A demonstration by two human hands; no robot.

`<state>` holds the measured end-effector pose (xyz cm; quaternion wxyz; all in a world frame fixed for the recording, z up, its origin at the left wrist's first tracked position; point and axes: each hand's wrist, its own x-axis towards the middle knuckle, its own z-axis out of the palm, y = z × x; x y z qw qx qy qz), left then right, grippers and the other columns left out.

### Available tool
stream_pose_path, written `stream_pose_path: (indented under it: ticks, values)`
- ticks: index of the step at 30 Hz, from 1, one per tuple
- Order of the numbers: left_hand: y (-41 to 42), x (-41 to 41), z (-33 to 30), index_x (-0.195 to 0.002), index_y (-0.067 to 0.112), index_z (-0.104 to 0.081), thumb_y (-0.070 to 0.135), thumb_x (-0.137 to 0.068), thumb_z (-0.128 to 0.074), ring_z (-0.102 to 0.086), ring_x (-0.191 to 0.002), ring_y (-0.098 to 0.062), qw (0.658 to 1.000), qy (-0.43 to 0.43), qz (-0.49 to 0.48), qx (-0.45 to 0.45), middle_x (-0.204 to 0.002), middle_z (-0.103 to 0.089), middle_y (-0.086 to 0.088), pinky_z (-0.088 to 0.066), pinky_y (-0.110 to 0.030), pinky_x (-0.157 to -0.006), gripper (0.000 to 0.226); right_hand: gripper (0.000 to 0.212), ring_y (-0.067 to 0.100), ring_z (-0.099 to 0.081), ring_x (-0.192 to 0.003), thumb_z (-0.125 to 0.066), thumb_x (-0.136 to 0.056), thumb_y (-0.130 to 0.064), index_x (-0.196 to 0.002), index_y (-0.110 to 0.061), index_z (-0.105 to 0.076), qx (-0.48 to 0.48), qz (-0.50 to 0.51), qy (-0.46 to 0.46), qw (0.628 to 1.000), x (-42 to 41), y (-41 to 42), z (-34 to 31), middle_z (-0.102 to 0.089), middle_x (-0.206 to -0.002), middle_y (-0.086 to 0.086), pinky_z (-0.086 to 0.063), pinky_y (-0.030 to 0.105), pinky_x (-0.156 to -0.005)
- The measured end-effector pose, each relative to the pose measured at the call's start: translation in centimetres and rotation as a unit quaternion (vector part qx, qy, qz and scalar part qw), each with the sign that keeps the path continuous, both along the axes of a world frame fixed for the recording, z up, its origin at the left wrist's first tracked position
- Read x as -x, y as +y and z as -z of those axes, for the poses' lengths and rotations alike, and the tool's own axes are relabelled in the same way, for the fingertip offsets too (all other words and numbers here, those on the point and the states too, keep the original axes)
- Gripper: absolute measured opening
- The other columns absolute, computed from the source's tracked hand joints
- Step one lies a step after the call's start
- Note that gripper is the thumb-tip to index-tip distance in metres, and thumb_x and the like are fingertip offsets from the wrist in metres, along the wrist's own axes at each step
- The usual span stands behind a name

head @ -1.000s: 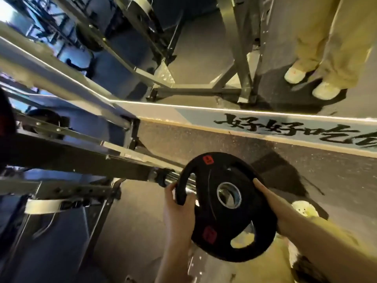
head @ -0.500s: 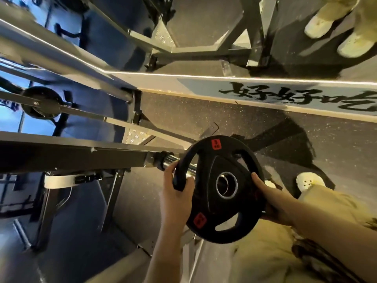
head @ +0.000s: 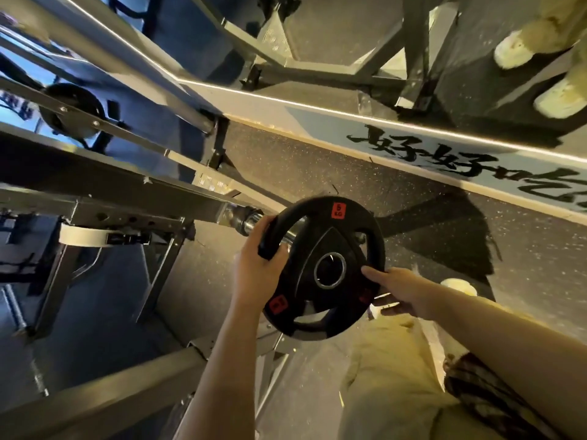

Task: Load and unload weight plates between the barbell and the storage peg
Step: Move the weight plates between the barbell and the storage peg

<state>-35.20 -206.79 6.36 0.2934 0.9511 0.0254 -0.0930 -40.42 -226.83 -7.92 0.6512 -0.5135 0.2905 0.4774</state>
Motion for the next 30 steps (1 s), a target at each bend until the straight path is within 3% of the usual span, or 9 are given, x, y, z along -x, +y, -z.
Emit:
stream_pose_path:
  ticks: [6,10,13,17,20,22,24,27,30]
  values:
    - [0.0,0.0,0.1,-0.119,0.043,-0.051,0.014,-0.091,-0.060,-0.062,-0.073,0.004,1.000,0.007,-0.021,0.011,-0.085,-0.063,0.011,-0.046,-0.006,-0.059,0.041,0.064,0.027,-0.065,-0.092,-0.058,-0.082,-0.066,-0.113,-0.011,-0.057,0.053,0.014,-0.013,0.998,-1.2,0.2,-3.7,-0.066,-0.099,0.009,-0.055,0.040,-0.086]
    - [0.3,0.0,0.5,-0.129,0.035,-0.051,0.017,-0.089,-0.060,-0.060,-0.089,-0.005,1.000,0.003,-0.010,0.014,-0.099,-0.063,0.009,-0.043,-0.014,-0.072,0.045,0.092,0.030,-0.067,-0.098,-0.067,-0.058,-0.080,-0.124,-0.018,-0.056,0.028,0.040,-0.053,0.997,-1.9,1.0,-6.3,-0.066,-0.113,0.008,-0.056,0.043,-0.087]
    - [0.5,-0.1,0.7,-0.123,0.030,-0.056,0.012,-0.086,-0.060,-0.060,-0.088,-0.009,0.999,-0.022,0.024,0.016,-0.093,-0.059,0.011,-0.040,-0.010,-0.072,0.042,0.103,0.035,-0.056,-0.117,-0.076,-0.055,-0.071,-0.140,-0.024,-0.041,0.029,0.032,-0.102,0.994,-2.2,2.4,-8.1,-0.056,-0.133,0.008,-0.047,0.052,-0.100]
    - [0.8,0.1,0.5,-0.124,0.028,-0.057,0.023,-0.077,-0.056,-0.061,-0.100,-0.016,0.994,-0.062,0.093,0.017,-0.099,-0.063,0.010,-0.044,-0.023,-0.084,0.047,0.128,0.037,-0.048,-0.126,-0.084,-0.040,-0.070,-0.146,-0.021,-0.031,0.095,-0.010,-0.139,0.986,-2.4,4.6,-9.6,-0.048,-0.140,0.009,-0.041,0.054,-0.103]
    - [0.9,0.0,0.3,-0.132,0.026,-0.052,0.018,-0.084,-0.056,-0.061,-0.107,-0.020,0.991,-0.067,0.117,-0.004,-0.115,-0.065,0.001,-0.049,-0.037,-0.092,0.048,0.097,0.031,-0.048,-0.124,-0.084,-0.062,-0.055,-0.138,-0.014,-0.039,0.127,-0.008,-0.159,0.979,-2.4,5.5,-9.7,-0.052,-0.132,0.008,-0.041,0.049,-0.099]
    - [0.9,0.0,0.3,-0.134,0.026,-0.050,0.017,-0.087,-0.058,-0.063,-0.101,-0.022,0.989,-0.082,0.122,-0.017,-0.112,-0.066,-0.002,-0.052,-0.036,-0.088,0.048,0.064,0.018,-0.057,-0.096,-0.082,-0.069,-0.048,-0.116,-0.015,-0.053,0.134,0.008,-0.178,0.975,-2.4,5.8,-10.0,-0.059,-0.105,0.002,-0.044,0.037,-0.085]
    - [1.1,-0.1,0.5,-0.136,0.029,-0.047,0.019,-0.087,-0.059,-0.063,-0.098,-0.022,0.989,-0.088,0.119,-0.019,-0.111,-0.066,-0.002,-0.051,-0.034,-0.084,0.051,0.036,0.007,-0.050,-0.069,-0.081,-0.073,-0.041,-0.087,-0.021,-0.054,0.138,0.029,-0.202,0.969,-2.4,6.0,-10.0,-0.056,-0.084,-0.005,-0.043,0.026,-0.067]
    - [1.5,-0.2,1.0,-0.138,0.033,-0.045,0.022,-0.087,-0.059,-0.063,-0.097,-0.020,0.990,-0.083,0.117,-0.012,-0.110,-0.067,0.002,-0.048,-0.030,-0.081,0.054,0.032,0.005,-0.047,-0.064,-0.080,-0.077,-0.035,-0.077,-0.024,-0.050,0.136,0.051,-0.212,0.966,-2.4,6.3,-10.0,-0.054,-0.076,-0.008,-0.040,0.023,-0.057]
    - [1.5,0.2,1.2,-0.138,0.033,-0.044,0.025,-0.088,-0.058,-0.064,-0.098,-0.018,0.987,-0.111,0.117,-0.017,-0.111,-0.068,0.003,-0.051,-0.033,-0.085,0.053,0.034,0.006,-0.053,-0.070,-0.083,-0.073,-0.031,-0.091,-0.021,-0.056,0.134,0.080,-0.211,0.965,-2.2,6.7,-9.2,-0.064,-0.092,-0.001,-0.043,0.025,-0.062]
